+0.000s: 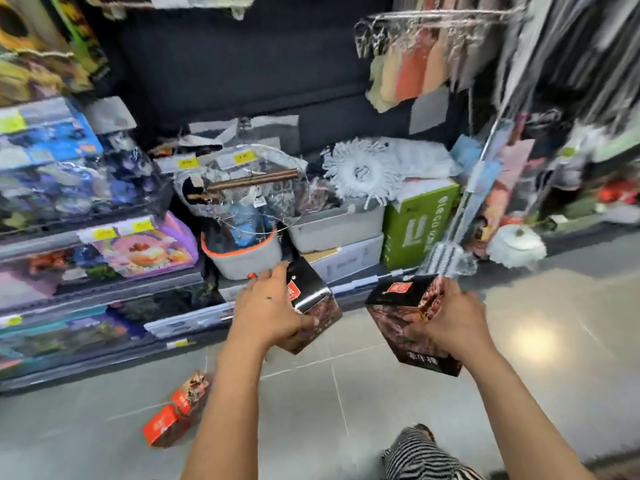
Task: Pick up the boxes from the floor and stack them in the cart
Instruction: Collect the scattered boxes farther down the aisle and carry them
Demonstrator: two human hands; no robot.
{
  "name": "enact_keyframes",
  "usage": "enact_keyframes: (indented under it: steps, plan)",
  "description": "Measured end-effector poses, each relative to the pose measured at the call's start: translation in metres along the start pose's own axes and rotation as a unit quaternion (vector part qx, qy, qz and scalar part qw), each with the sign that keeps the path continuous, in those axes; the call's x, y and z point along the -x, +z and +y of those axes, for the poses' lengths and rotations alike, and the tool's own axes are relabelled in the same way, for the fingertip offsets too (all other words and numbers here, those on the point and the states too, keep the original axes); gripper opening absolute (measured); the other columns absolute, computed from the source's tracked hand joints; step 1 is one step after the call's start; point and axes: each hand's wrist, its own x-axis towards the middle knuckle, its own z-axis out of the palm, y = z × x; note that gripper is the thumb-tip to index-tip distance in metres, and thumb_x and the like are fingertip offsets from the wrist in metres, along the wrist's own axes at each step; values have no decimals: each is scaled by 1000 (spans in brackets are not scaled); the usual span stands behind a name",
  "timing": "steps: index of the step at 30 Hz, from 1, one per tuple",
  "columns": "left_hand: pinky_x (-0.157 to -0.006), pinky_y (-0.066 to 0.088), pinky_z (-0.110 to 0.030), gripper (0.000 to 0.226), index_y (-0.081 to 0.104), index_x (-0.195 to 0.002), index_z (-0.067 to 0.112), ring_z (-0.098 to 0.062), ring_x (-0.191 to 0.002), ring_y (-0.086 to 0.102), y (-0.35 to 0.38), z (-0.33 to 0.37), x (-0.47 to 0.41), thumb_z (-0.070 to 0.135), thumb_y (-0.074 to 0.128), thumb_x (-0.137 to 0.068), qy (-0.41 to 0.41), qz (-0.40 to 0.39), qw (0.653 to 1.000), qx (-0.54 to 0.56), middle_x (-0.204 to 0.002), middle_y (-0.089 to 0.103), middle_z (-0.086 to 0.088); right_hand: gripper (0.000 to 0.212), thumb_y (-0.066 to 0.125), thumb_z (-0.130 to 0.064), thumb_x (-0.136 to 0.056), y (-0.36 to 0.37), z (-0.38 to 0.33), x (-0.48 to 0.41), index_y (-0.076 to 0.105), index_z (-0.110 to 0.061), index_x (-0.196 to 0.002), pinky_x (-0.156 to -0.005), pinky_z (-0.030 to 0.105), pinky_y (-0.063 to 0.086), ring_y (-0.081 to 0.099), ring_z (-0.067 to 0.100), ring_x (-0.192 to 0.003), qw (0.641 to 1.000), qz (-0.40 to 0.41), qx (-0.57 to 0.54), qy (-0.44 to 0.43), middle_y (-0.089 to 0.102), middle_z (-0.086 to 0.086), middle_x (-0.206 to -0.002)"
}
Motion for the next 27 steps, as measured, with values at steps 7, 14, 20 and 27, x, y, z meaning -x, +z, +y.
enact_keyframes:
  steps: [7,14,20,27]
  plan:
    - [-99,44,-39,108,38,-137,29,-21,-119,52,-19,102,-31,67,75,-43,166,-39,985,19,-132,55,3,88,88,-35,-53,-70,57,14,43,-11,-125,-96,37,43,48,37,-112,986,65,-96,118,53,20,-114]
    - [-101,41,-32,108,30,-145,30,-16,-127,45,-12,220,-38,54,84,-54,320,-105,941,18,-142,46,5,90,89,-34,-44,-102,153,30,45,-13,-120,-85,37,53,58,31,-101,944,107,-212,228,58,11,-111]
    - [-84,36,-23,100,35,-139,29,-10,-111,46,27,332,-27,50,85,-55,437,-157,885,-12,-123,47,13,84,86,-43,-36,-117,263,74,53,-18,-109,-68,24,47,61,15,-83,899,149,-263,318,65,-3,-94]
    - [-87,51,-37,80,45,-117,40,-9,-101,58,110,465,2,57,75,-45,530,-223,818,-29,-109,59,16,81,94,-34,-38,-124,394,143,53,-18,-106,-77,26,47,62,14,-92,806,246,-324,431,65,-5,-101]
